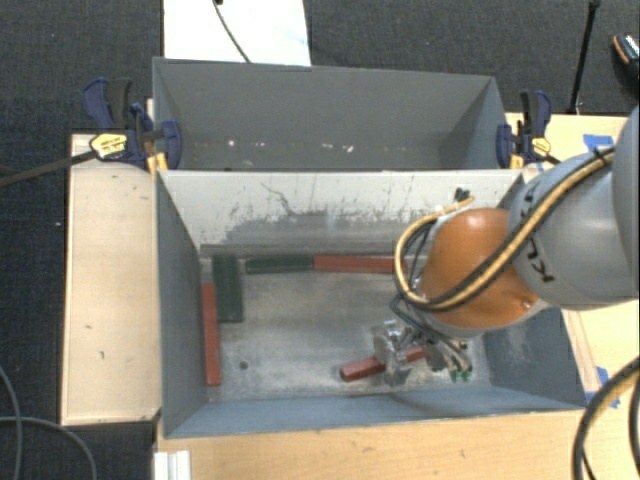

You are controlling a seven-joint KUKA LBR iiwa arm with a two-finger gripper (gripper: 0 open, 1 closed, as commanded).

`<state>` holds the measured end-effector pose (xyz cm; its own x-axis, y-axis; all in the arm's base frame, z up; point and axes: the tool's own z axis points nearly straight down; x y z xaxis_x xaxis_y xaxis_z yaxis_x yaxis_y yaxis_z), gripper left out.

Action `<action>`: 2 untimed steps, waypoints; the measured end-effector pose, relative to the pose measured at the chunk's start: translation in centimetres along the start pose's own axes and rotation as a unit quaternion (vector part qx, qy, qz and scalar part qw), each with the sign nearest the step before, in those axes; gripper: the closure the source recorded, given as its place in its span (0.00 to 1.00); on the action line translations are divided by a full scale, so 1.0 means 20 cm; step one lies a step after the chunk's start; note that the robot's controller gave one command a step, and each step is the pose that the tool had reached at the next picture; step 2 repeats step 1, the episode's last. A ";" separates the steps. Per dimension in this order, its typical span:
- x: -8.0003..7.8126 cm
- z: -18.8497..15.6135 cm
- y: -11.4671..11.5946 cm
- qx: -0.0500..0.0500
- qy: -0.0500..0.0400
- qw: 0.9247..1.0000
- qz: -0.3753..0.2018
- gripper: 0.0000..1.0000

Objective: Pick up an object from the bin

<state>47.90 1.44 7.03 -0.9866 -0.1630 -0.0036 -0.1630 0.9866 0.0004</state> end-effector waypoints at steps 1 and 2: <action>-0.01 -0.22 0.00 0.000 -0.001 1.000 0.002 1.00; -0.01 -0.22 0.00 0.000 -0.001 1.000 0.002 1.00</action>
Offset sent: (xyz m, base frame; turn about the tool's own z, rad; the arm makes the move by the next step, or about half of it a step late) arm -0.0002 -0.0001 0.0423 0.0000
